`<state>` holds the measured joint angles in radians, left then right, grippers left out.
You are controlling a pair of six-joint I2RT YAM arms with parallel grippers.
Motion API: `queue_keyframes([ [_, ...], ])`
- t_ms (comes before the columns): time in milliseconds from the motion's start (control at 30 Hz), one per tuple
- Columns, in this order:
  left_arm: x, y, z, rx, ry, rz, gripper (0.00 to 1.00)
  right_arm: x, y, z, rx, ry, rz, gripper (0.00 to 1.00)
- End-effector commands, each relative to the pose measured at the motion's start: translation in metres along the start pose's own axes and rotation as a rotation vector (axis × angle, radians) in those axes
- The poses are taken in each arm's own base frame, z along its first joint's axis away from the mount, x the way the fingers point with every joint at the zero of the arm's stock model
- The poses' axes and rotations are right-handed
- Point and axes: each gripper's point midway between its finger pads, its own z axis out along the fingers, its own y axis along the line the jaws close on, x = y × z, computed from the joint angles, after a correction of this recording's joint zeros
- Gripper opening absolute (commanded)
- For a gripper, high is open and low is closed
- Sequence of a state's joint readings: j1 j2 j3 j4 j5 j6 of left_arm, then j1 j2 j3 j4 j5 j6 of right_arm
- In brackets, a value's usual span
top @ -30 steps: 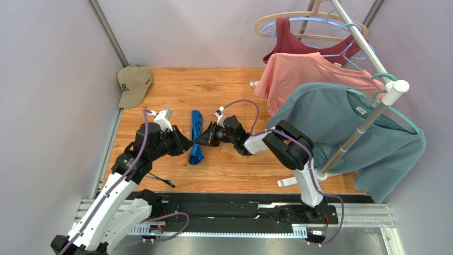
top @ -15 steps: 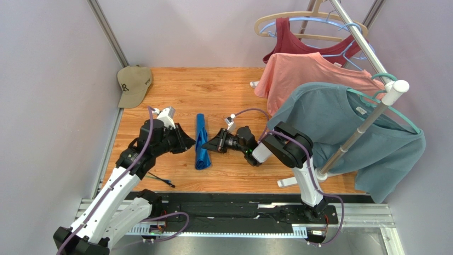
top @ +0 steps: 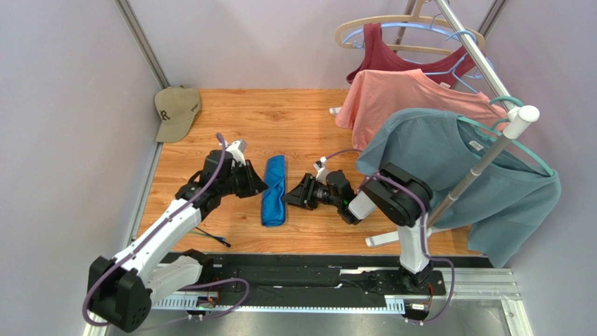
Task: Fold the napkin into a case and place the utensils inside
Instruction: Turn over the smaller rectangle-folded napkin at the center of the board, then rotate the smaller rectangle-folded napkin at the center of the board.
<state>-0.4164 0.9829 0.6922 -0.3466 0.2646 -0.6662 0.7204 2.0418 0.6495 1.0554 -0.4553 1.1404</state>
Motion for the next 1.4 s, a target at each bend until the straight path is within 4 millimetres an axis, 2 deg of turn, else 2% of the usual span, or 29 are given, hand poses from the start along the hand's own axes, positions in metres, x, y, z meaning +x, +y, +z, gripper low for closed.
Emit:
queue_keyframes([
  [0,0.001,-0.013,0.023,0.105,0.022,0.047,0.13,0.000,-0.006,-0.024,0.199,0.046,-0.177,0.59],
  [33,0.013,-0.005,0.030,0.093,0.050,0.033,0.13,-0.003,-0.008,-0.027,0.259,0.052,-0.196,0.59],
  [100,0.022,-0.006,0.037,0.106,0.061,0.024,0.13,-0.008,-0.006,-0.040,0.374,0.094,-0.238,0.60],
  [133,0.034,0.001,0.044,0.095,0.091,0.011,0.13,-0.016,-0.008,-0.043,0.416,0.082,-0.303,0.61],
  [167,0.041,0.000,0.047,0.101,0.110,-0.007,0.13,-0.014,-0.012,-0.051,0.480,0.119,-0.310,0.62],
  [200,0.048,-0.001,0.055,0.110,0.129,-0.007,0.12,-0.026,0.003,-0.046,0.475,0.111,-0.342,0.62],
  [267,0.057,0.000,0.062,0.117,0.149,-0.014,0.10,-0.038,0.006,-0.047,0.514,0.111,-0.402,0.61],
  [300,0.062,-0.004,0.067,0.129,0.157,-0.001,0.09,-0.052,0.021,-0.040,0.493,0.089,-0.426,0.61],
  [367,0.067,-0.002,0.069,0.121,0.161,-0.001,0.08,-0.062,0.027,-0.034,0.475,0.096,-0.436,0.59],
  [400,0.068,-0.002,0.072,0.127,0.157,-0.002,0.07,-0.064,0.025,-0.027,0.472,0.115,-0.428,0.55],
  [433,0.075,0.003,0.073,0.117,0.168,-0.019,0.07,-0.072,0.043,-0.018,0.420,0.118,-0.436,0.53],
  [500,0.085,0.016,0.077,0.074,0.190,-0.039,0.07,-0.079,0.048,-0.009,0.409,0.135,-0.448,0.49],
  [533,0.093,0.025,0.077,0.038,0.207,-0.062,0.07,-0.083,0.058,0.000,0.374,0.144,-0.461,0.49],
  [600,0.102,0.040,0.079,-0.021,0.221,-0.075,0.07,-0.085,0.061,0.008,0.356,0.157,-0.468,0.49],
  [633,0.108,0.046,0.078,-0.042,0.232,-0.091,0.07,-0.084,0.055,0.015,0.352,0.181,-0.459,0.49],
  [700,0.113,0.054,0.077,-0.076,0.239,-0.090,0.07,-0.088,0.061,0.024,0.334,0.189,-0.466,0.48],
  [733,0.114,0.058,0.076,-0.092,0.244,-0.074,0.07,-0.086,0.051,0.030,0.339,0.209,-0.459,0.48],
  [767,0.112,0.062,0.075,-0.115,0.234,-0.060,0.07,-0.089,0.056,0.035,0.330,0.210,-0.472,0.48],
  [867,0.103,0.065,0.064,-0.156,0.227,0.022,0.11,-0.089,0.043,0.041,0.359,0.248,-0.487,0.45],
  [900,0.097,0.060,0.057,-0.150,0.215,0.043,0.16,-0.092,0.047,0.044,0.349,0.246,-0.495,0.45],
  [1000,0.084,0.043,0.041,-0.109,0.198,0.084,0.23,-0.092,0.049,0.048,0.337,0.267,-0.515,0.42],
  [1100,0.081,0.019,0.027,-0.016,0.211,0.065,0.24,-0.093,0.053,0.048,0.332,0.266,-0.537,0.41],
  [1167,0.087,0.008,0.023,0.035,0.232,0.005,0.23,-0.094,0.056,0.050,0.320,0.269,-0.545,0.41],
  [1300,0.098,0.012,0.027,0.044,0.236,-0.074,0.17,-0.094,0.061,0.057,0.290,0.276,-0.539,0.35],
  [1367,0.102,0.017,0.029,0.023,0.239,-0.097,0.17,-0.094,0.055,0.060,0.289,0.280,-0.531,0.33],
])
